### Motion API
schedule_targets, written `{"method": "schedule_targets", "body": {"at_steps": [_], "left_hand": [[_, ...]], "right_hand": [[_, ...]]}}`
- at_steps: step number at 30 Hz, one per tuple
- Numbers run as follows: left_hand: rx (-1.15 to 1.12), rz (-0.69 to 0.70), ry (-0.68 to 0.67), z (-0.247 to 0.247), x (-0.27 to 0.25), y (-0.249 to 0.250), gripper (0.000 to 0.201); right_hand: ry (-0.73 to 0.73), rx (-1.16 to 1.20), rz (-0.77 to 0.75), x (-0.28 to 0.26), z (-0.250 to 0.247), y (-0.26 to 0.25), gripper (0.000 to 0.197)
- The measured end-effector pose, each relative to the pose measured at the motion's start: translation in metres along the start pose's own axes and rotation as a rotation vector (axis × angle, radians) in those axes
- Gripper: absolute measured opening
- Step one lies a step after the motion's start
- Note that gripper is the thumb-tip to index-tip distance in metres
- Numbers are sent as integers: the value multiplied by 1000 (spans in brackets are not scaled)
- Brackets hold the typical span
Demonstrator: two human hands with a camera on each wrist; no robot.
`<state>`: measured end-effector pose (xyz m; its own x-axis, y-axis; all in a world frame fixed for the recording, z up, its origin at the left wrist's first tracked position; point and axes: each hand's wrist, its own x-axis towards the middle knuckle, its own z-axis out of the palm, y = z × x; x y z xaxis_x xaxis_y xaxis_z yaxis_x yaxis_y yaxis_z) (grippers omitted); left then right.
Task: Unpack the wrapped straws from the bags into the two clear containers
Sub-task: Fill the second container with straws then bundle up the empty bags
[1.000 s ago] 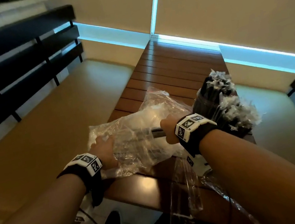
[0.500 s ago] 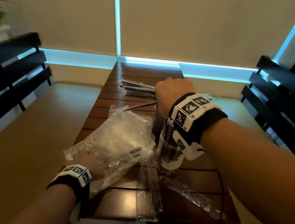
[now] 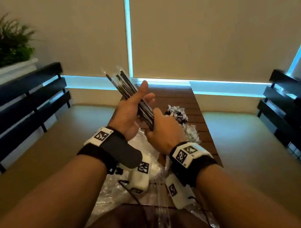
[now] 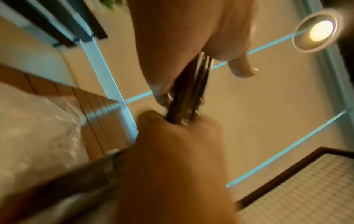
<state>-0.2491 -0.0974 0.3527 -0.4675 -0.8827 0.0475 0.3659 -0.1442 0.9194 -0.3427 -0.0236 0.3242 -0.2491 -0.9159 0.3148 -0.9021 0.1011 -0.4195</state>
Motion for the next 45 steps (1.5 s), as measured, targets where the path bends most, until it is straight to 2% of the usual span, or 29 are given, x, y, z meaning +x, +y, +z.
{"method": "schedule_targets", "body": {"at_steps": [1,3,5,6,11,15,19,23,24,25,26,27,29,30,31,32,33,35,37,39,41,43,45], "left_hand": [[-67,-3,76,8,3,1,64],[-70,22,229,24,4,5,39],[21,109,325,37,-1,12,31],[84,178,344,40,-2,17,30],[254,481,283,51,-9,55,31],[343,662,227,57,-14,58,36],[486,632,164,52,-18,39,45],[596,559,192,49,-19,21,38],[612,551,213,47,-17,22,38],[628,557,233,46,-15,22,39],[668,570,263,42,-13,23,39],[726,585,295,37,-11,22,39],[863,608,315,27,-9,16,40],[916,611,290,23,-8,10,35],[949,591,249,19,-9,3,22],[983,579,210,16,-13,-2,9],[1020,568,188,13,-14,-9,18],[1065,576,135,14,-12,-21,28],[1040,595,102,23,-10,-22,18],[1014,623,77,32,-6,-23,12],[1099,646,57,35,-9,-24,13],[1089,621,42,35,-13,-25,2],[970,575,88,36,-11,-24,23]], "right_hand": [[20,42,14,-2,5,-2,30],[40,121,-1,-4,10,-2,44],[26,231,-53,-6,8,1,61],[3,276,-50,-6,7,3,61],[-261,313,147,2,4,21,51],[-384,575,236,8,3,18,27],[-326,553,260,15,1,14,20],[-397,614,250,12,7,15,17],[-422,616,229,11,7,18,24],[-437,601,215,9,2,20,39],[-420,588,213,10,-4,22,53],[-334,609,208,10,-16,23,58],[8,720,200,15,-45,19,47],[203,774,173,20,-63,14,38],[356,811,121,24,-81,8,31],[451,825,38,27,-98,0,31],[509,797,-59,29,-112,-7,36],[514,643,-213,32,-127,-19,45],[323,359,-273,32,-121,-29,53],[123,115,-239,28,-100,-30,59],[81,134,-252,24,-87,-23,57],[115,316,-291,23,-83,-12,51],[265,421,-268,26,-80,6,53]]}}
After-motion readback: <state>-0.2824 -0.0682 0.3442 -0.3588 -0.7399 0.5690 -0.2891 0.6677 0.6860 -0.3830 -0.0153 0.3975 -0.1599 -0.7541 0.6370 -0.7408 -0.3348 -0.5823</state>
